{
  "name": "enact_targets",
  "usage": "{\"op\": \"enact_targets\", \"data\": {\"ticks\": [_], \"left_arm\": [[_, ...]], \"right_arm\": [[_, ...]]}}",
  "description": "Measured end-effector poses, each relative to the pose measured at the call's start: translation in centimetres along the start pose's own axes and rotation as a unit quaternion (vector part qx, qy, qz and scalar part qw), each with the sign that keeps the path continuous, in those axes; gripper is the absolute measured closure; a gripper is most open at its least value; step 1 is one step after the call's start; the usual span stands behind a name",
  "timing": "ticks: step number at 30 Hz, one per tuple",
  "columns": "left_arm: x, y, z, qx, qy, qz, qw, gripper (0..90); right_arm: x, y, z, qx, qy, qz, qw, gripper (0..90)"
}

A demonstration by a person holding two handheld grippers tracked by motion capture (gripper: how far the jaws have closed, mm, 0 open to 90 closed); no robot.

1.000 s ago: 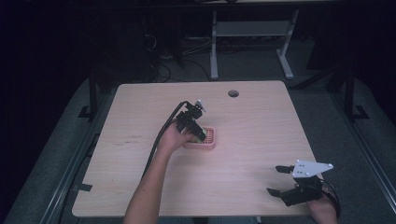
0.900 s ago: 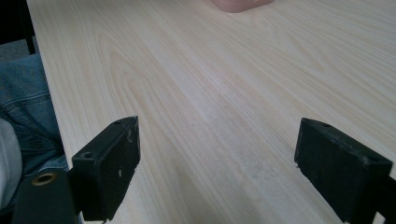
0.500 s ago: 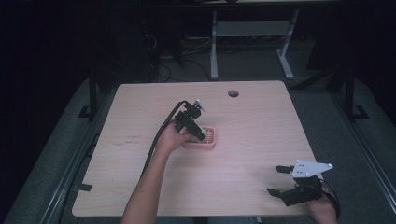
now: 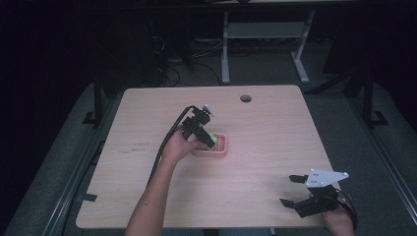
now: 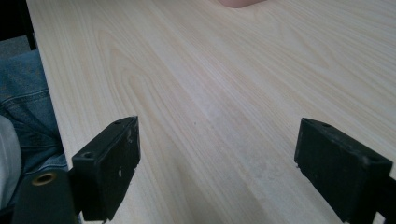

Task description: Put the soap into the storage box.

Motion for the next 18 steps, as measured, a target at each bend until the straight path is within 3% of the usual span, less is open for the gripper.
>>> {"op": "enact_targets", "data": {"ticks": [18], "left_arm": [[0.0, -1.8, 0.6, 0.016, -0.001, 0.005, 0.9999, 22.2]], "right_arm": [[-0.1, -0.1, -0.3, -0.007, 0.003, -0.004, 1.0, 13.8]]}}
Point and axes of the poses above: each handheld gripper's, and its own axes: z roughly backward along the jaws, y roughly out of its top, x roughly to its right, the point moved 3 cm from there along -z, roughly forward along the jaws, and after that the axes turned 15 degrees about z, right-handed, at the moved point
